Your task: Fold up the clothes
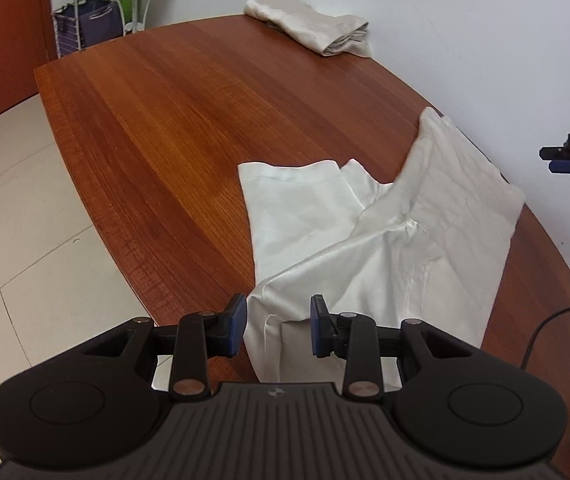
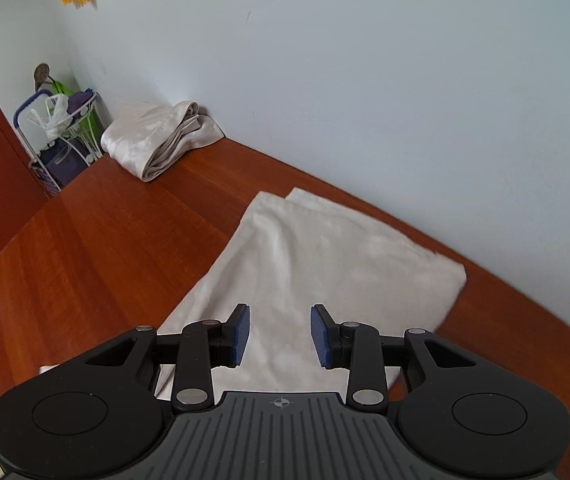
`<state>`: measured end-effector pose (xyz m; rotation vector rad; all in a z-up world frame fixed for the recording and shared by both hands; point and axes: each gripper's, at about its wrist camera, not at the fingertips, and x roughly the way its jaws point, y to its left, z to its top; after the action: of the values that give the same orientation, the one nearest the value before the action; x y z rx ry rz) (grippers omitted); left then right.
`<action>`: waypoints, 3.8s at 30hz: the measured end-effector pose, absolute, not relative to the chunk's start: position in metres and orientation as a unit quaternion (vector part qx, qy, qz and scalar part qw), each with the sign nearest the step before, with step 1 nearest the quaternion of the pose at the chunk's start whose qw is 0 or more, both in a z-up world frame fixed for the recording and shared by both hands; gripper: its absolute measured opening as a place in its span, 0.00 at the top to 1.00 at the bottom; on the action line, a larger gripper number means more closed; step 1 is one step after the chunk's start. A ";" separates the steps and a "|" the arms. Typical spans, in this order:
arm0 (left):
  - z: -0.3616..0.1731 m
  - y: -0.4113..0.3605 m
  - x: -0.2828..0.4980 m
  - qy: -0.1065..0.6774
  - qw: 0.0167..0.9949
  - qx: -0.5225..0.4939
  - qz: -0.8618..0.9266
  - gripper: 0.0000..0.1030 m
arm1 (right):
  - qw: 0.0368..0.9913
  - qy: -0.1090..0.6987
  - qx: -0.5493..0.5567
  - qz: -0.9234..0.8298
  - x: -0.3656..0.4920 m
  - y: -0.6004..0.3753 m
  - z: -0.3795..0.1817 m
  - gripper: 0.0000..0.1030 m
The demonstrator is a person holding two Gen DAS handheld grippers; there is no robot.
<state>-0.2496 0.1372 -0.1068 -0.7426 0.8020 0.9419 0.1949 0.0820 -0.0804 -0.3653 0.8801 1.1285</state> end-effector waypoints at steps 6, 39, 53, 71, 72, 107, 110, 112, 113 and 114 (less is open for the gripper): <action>-0.098 0.122 -0.244 0.382 0.767 -0.312 0.411 0.63 | 0.729 0.414 -0.148 0.524 0.191 0.015 -0.073 0.65; -0.158 0.098 -0.171 0.505 0.856 -0.035 0.103 0.58 | 0.801 0.398 -0.065 0.443 0.024 -0.199 -0.068 0.64; -0.164 0.103 -0.178 0.499 0.865 0.001 0.061 0.57 | 0.832 0.391 -0.029 0.394 -0.027 -0.201 -0.075 0.64; -0.180 0.098 -0.176 0.486 0.869 0.088 -0.030 0.56 | 0.855 0.404 0.003 0.327 -0.085 -0.200 -0.089 0.64; -0.182 0.097 -0.175 0.485 0.869 0.091 -0.036 0.56 | 0.855 0.405 0.006 0.323 -0.089 -0.200 -0.090 0.64; -0.138 0.204 -0.182 0.358 0.908 -0.010 0.215 0.98 | 0.864 0.429 0.012 0.264 -0.113 -0.184 -0.102 0.65; -0.135 0.230 -0.194 0.362 0.892 -0.027 0.270 0.98 | 0.859 0.431 0.004 0.276 -0.108 -0.171 -0.103 0.65; -0.138 0.244 -0.202 0.372 0.878 -0.033 0.299 0.98 | 0.856 0.433 -0.002 0.284 -0.105 -0.163 -0.104 0.65; -0.141 0.251 -0.205 0.380 0.871 -0.036 0.310 0.98 | 0.854 0.434 -0.005 0.288 -0.104 -0.159 -0.104 0.65; -0.144 0.256 -0.207 0.389 0.861 -0.039 0.326 0.98 | 0.852 0.434 -0.007 0.291 -0.102 -0.154 -0.104 0.65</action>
<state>-0.2069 0.2562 -0.1440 -0.0819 0.8168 0.6836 -0.1020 -0.1543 -0.1044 -0.0154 0.9140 0.6134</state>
